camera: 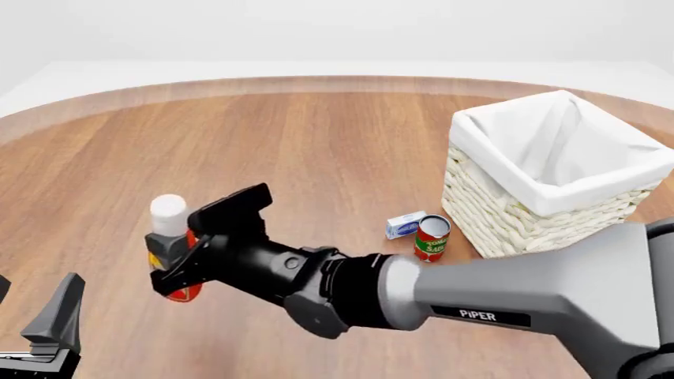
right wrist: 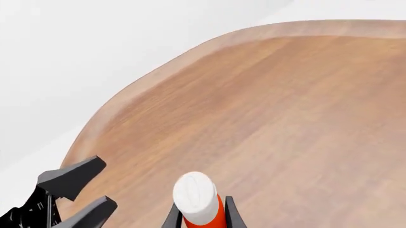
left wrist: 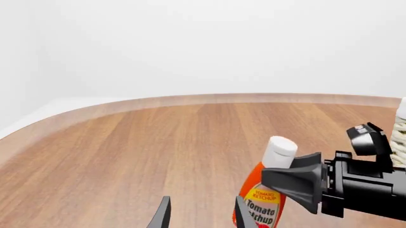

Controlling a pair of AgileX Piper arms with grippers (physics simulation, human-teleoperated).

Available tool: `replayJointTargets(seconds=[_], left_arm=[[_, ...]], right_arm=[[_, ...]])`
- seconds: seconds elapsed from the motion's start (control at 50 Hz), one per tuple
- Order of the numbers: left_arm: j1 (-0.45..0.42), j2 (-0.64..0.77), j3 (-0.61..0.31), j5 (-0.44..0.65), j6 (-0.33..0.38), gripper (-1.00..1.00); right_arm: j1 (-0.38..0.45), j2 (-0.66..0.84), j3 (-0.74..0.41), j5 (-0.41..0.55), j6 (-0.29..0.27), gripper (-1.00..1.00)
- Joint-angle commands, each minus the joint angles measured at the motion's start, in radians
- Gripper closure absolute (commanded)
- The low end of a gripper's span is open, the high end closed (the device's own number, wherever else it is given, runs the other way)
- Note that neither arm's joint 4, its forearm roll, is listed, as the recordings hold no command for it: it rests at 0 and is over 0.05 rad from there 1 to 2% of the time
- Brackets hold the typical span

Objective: Pick up the ketchup, and put it in the basket.

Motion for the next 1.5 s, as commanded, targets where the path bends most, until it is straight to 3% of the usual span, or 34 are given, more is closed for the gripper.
replayJointTargets(seconds=[0.02, 0.5, 0.82, 0.86, 1.04, 1.2, 1.5], left_arm=[[0.0, 0.0, 0.0, 0.0, 0.0, -1.0], [0.0, 0.0, 0.0, 0.0, 0.0, -1.0], [0.0, 0.0, 0.0, 0.0, 0.0, -1.0], [0.0, 0.0, 0.0, 0.0, 0.0, -1.0], [0.0, 0.0, 0.0, 0.0, 0.0, -1.0], [0.0, 0.0, 0.0, 0.0, 0.0, -1.0], [0.0, 0.0, 0.0, 0.0, 0.0, -1.0]], right_arm=[[-0.043, -0.041, 0.007, -0.012, 0.01, 1.0], [-0.157, -0.187, 0.053, -0.007, -0.064, 1.0], [-0.285, -0.241, 0.075, -0.04, -0.074, 1.0], [-0.334, -0.255, 0.082, -0.053, -0.08, 1.0], [-0.401, -0.289, 0.11, -0.09, -0.095, 1.0], [-0.54, -0.321, 0.141, -0.137, -0.107, 1.0], [-0.686, -0.407, 0.236, -0.208, -0.068, 1.0]])
